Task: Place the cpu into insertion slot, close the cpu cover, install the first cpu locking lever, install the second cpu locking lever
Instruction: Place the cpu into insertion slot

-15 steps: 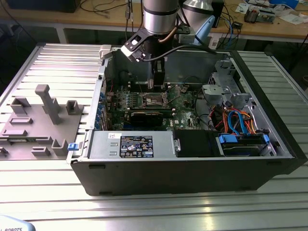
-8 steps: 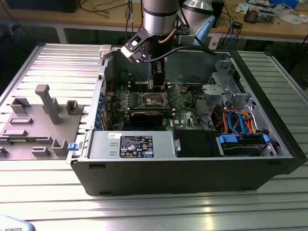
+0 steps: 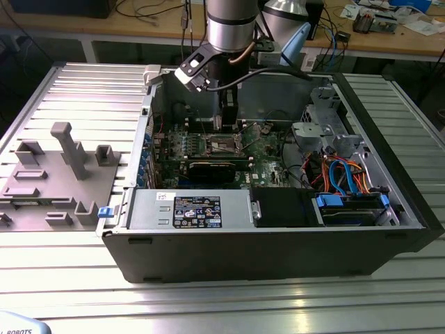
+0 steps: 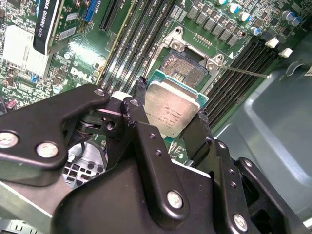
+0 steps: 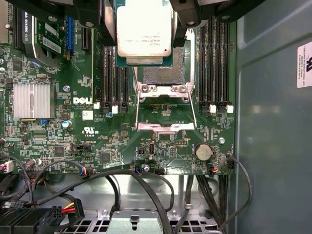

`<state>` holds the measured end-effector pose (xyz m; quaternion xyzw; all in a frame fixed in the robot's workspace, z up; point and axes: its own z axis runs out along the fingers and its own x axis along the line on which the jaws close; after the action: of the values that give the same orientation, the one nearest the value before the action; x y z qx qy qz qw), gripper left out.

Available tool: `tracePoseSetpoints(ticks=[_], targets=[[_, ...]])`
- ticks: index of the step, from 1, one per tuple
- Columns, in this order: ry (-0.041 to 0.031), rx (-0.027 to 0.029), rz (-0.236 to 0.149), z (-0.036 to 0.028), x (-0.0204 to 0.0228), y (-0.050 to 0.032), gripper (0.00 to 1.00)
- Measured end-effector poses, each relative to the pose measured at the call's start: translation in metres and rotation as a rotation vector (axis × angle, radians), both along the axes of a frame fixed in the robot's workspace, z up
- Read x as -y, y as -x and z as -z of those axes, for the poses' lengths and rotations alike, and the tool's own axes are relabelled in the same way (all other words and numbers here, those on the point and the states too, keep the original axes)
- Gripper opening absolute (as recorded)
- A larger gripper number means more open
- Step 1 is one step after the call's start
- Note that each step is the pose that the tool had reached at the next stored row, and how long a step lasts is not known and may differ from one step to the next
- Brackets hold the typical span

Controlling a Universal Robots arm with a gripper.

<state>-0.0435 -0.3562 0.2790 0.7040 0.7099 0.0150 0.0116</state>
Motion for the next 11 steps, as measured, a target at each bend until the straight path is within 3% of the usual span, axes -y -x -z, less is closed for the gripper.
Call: tracePoseSetpoints(ticks=[11], targets=[[0.0, 0.0, 0.0, 0.0031, 0.0, 0.0, 0.55]])
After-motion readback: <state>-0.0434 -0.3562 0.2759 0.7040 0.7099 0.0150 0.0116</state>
